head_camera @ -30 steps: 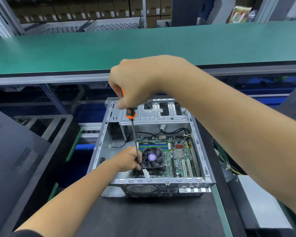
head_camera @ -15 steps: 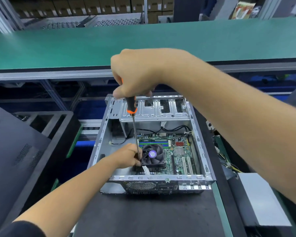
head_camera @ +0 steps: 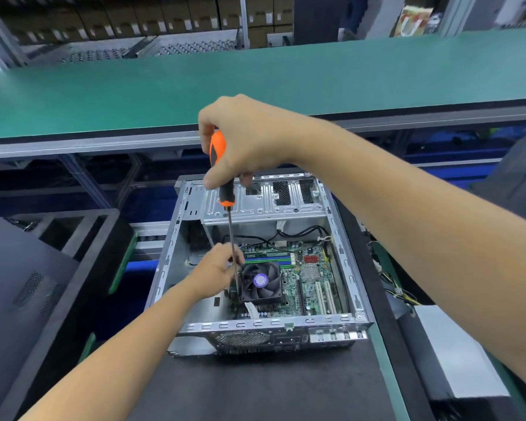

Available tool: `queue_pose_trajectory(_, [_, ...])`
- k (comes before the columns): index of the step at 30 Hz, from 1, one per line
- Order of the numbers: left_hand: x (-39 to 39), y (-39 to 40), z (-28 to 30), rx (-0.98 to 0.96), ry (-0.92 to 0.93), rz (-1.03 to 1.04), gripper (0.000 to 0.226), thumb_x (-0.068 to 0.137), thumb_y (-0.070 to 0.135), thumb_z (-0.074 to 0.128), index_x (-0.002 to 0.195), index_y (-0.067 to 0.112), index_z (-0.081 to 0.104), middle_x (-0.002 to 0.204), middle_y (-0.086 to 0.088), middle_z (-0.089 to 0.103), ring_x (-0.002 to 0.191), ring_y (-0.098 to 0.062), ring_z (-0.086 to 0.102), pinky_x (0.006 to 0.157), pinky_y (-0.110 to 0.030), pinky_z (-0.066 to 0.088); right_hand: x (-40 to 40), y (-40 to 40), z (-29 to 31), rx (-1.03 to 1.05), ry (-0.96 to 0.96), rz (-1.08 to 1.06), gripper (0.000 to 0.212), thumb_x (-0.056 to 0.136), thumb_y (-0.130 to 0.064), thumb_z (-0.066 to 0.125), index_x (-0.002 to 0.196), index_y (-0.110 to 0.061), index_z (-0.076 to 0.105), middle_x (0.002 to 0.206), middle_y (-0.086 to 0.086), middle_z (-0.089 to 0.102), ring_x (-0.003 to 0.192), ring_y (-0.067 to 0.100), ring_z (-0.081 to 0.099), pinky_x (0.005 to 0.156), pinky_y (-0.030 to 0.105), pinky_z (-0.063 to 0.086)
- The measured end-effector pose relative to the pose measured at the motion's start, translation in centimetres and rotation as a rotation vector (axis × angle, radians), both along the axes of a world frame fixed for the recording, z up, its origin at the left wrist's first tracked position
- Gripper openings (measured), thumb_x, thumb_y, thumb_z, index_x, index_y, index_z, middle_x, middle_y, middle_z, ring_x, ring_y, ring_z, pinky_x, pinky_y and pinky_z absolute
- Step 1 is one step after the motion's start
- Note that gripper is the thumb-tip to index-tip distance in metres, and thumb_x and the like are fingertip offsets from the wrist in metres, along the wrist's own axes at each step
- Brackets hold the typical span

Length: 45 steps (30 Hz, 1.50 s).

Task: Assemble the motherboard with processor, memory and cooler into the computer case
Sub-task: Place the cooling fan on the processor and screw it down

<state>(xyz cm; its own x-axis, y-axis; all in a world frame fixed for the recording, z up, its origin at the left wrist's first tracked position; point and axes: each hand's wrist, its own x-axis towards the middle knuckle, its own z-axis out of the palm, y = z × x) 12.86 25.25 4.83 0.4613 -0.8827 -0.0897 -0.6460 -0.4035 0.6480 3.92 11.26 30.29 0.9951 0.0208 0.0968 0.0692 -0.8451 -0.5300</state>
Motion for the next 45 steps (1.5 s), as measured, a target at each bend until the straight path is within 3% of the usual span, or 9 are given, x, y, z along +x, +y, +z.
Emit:
queue_pose_trajectory(4, [0.1,-1.4,0.0,0.08,0.207,-0.123,0.048,0.081,0.031,0.074,0.125,0.027,0.054,0.127,0.012,0.051,0.117,-0.003,0.046,0.097,-0.02,0.034,-0.2,0.2,-0.6,0.121,0.023,-0.028,0.045,0.072,-0.023,0.083,0.099,0.003,0.059,0.074,0.012,0.072,0.048,0.018,0.068,0.044,0.023,0.05])
queue_pose_trajectory(9, [0.8,-2.4,-1.4,0.177,0.359,-0.127,0.062,0.068,0.029,0.084,0.125,0.034,0.059,0.122,0.012,0.062,0.116,-0.005,0.056,0.1,-0.025,0.043,-0.6,-0.4,-2.1,0.357,0.106,-0.029,0.037,0.081,-0.017,0.079,0.091,0.012,0.058,0.069,0.023,0.068,0.055,0.028,0.068,0.051,0.03,0.053])
queue_pose_trajectory(12, [0.9,-2.9,-1.5,0.223,0.314,-0.163,0.069,0.067,0.04,0.082,0.131,0.033,0.056,0.124,0.013,0.061,0.118,-0.006,0.054,0.104,-0.03,0.041,-0.9,-0.7,-2.9,0.428,0.123,-0.018,0.027,0.082,-0.009,0.077,0.078,0.009,0.057,0.07,0.029,0.062,0.058,0.028,0.068,0.064,0.044,0.058])
queue_pose_trajectory(17, [0.9,-3.0,-1.3,0.27,0.262,-0.166,0.071,0.069,0.045,0.079,0.134,0.035,0.052,0.131,0.012,0.057,0.123,-0.01,0.049,0.108,-0.036,0.037,-0.8,-1.2,-1.8,0.432,-0.049,-0.125,0.028,0.075,0.004,0.065,0.055,-0.004,0.048,0.055,0.021,0.062,0.044,0.027,0.061,0.043,0.028,0.049])
queue_pose_trajectory(23, [0.3,-3.8,-1.6,0.323,-0.032,-0.244,0.061,0.087,0.029,0.066,0.142,0.023,0.042,0.142,0.003,0.047,0.131,-0.017,0.043,0.109,-0.03,0.032,-1.4,-3.5,0.9,0.322,-0.197,-0.197,0.025,0.07,-0.005,0.061,0.052,-0.006,0.043,0.061,0.033,0.061,0.042,0.032,0.058,0.041,0.025,0.042])
queue_pose_trajectory(30, [-1.2,-4.4,-1.0,0.284,-0.053,-0.35,0.06,0.091,0.026,0.056,0.146,0.016,0.034,0.148,0.0,0.038,0.133,-0.017,0.037,0.099,-0.019,0.026,-2.0,-4.2,-0.5,0.173,-0.144,-0.275,0.025,0.071,-0.008,0.061,0.056,-0.011,0.041,0.059,0.026,0.061,0.04,0.024,0.063,0.046,0.028,0.047])
queue_pose_trajectory(33, [-2.3,-5.6,-0.9,0.208,0.064,-0.245,0.052,0.09,0.038,0.056,0.139,0.024,0.041,0.139,0.003,0.045,0.124,-0.015,0.044,0.098,-0.025,0.033,-2.0,-4.2,-1.3,0.182,-0.124,-0.276,0.026,0.072,-0.008,0.063,0.058,-0.011,0.041,0.057,0.021,0.06,0.041,0.026,0.064,0.045,0.028,0.047])
queue_pose_trajectory(38, [-3.2,-7.5,-1.5,0.089,-0.12,-0.23,0.015,0.09,0.034,0.06,0.097,0.024,0.069,0.106,0.012,0.061,0.107,-0.012,0.05,0.102,-0.038,0.034,-2.0,-4.4,-2.7,0.187,-0.092,-0.294,0.025,0.071,-0.009,0.062,0.058,-0.013,0.042,0.056,0.022,0.061,0.042,0.024,0.065,0.045,0.026,0.048])
queue_pose_trajectory(45, [-3.1,-7.5,-2.2,0.076,-0.033,-0.217,0.008,0.085,0.033,0.064,0.08,0.027,0.065,0.087,0.013,0.062,0.088,-0.01,0.055,0.086,-0.035,0.048,-2.6,-5.0,-3.7,0.231,-0.108,-0.322,0.028,0.073,-0.008,0.062,0.057,-0.015,0.04,0.048,0.012,0.058,0.041,0.022,0.065,0.041,0.022,0.045])
